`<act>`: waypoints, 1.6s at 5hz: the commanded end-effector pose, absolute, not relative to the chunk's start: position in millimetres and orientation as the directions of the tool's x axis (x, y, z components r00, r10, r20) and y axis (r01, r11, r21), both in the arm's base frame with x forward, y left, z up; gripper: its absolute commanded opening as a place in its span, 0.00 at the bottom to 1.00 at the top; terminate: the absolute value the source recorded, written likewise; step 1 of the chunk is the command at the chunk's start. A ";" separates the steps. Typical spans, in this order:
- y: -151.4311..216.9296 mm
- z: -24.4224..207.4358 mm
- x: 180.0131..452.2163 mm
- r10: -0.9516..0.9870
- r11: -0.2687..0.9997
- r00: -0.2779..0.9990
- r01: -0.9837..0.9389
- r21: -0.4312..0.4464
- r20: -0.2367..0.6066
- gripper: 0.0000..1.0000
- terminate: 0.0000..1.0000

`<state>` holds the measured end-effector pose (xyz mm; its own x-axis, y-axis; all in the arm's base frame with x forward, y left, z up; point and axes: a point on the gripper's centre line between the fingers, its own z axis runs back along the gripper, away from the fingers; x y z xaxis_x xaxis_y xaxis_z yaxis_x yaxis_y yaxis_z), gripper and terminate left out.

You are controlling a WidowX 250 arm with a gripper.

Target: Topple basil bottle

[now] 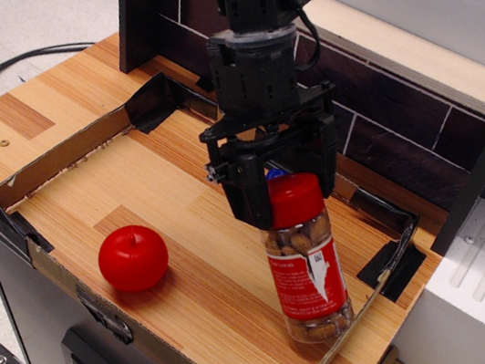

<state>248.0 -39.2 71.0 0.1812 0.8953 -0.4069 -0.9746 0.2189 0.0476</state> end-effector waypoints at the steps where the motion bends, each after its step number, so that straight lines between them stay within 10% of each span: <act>1: -4.8 52.9 257.9 0.934 0.183 0.148 -0.980 0.078 -0.326 0.00 0.00; 5: 4.6 19.5 255.7 0.970 0.222 0.222 -0.975 -0.005 -0.098 0.00 0.00; 6: 3.2 19.2 256.2 0.964 0.249 0.247 -0.968 0.015 -0.096 1.00 0.00; 8: 0.0 26.6 257.2 0.964 0.256 0.255 -0.967 -0.002 -0.075 1.00 0.00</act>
